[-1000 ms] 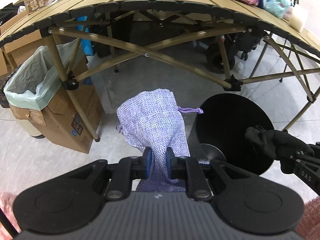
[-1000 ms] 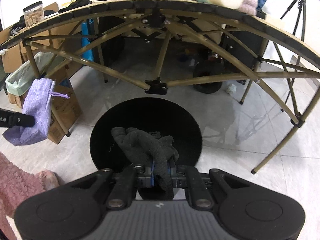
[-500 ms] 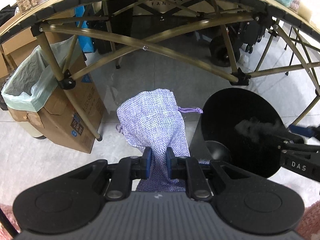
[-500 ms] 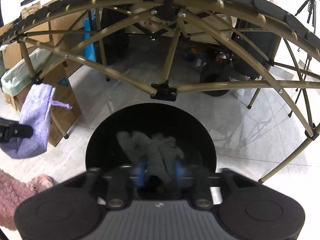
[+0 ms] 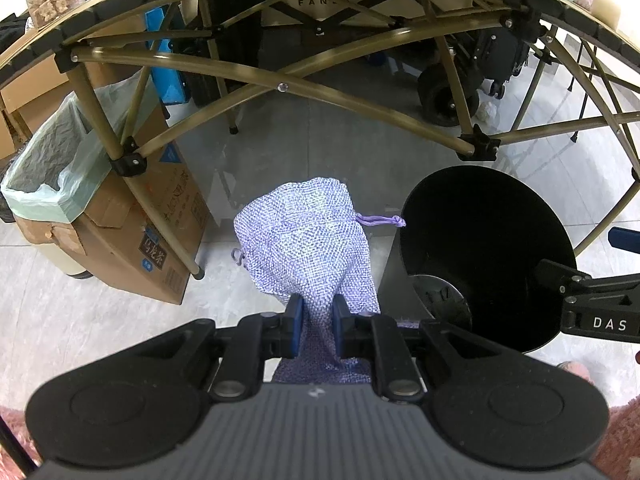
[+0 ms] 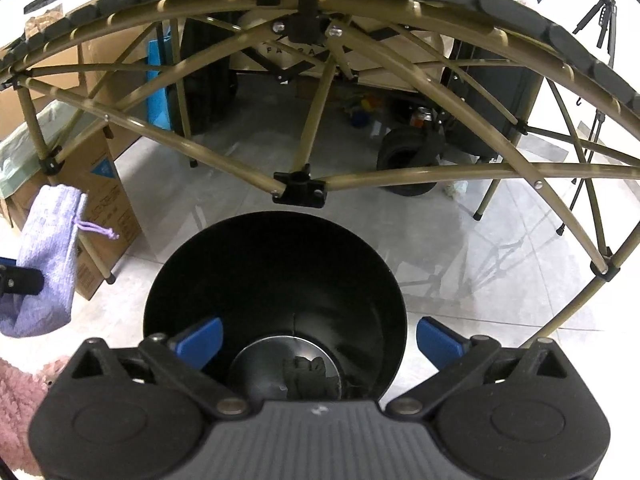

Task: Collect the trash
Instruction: 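Open the right gripper to drop the black glove into the bin, then lower the purple pouch into the bin and open the left gripper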

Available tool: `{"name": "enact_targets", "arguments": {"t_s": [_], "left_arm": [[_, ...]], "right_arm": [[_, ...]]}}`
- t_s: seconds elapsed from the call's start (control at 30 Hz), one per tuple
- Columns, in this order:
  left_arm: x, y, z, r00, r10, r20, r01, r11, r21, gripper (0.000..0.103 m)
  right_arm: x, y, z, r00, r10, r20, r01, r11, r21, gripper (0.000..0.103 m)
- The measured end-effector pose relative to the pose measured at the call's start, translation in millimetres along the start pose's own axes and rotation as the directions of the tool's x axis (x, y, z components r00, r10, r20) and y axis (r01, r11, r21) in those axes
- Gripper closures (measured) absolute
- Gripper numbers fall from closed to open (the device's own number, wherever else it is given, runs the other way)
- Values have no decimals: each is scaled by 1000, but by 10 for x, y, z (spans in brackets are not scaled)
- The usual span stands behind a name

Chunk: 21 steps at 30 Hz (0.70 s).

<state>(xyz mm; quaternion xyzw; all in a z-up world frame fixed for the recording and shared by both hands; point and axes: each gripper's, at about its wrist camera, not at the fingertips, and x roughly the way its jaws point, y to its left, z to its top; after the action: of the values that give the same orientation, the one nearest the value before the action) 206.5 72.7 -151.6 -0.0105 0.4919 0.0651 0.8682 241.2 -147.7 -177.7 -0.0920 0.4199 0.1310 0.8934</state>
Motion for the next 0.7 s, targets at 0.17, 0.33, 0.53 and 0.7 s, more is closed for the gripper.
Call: {"name": "enact_targets", "arguments": {"t_s": [0.17,0.33,0.53,0.7], "left_arm": [[3,-76,25,1000,-8,4,8,1000,17,87],[1,-199,55,1000,-26,6,26,999,43,87],[-4,-413,92,999,-47,14,46,995,86,87],[22,-632,141,998,-63,28,58,990,132,87]], "right_arm": [[-20,-52,-9,1000,-15,7,15,1000,7,0],[-80,-147,-1,999,-45,26,45,999,32,0],[-212,-364,35,994,-90,61,84,992,98,0],[-360,-595,70,988,-130,88,114,979,168,0]]}}
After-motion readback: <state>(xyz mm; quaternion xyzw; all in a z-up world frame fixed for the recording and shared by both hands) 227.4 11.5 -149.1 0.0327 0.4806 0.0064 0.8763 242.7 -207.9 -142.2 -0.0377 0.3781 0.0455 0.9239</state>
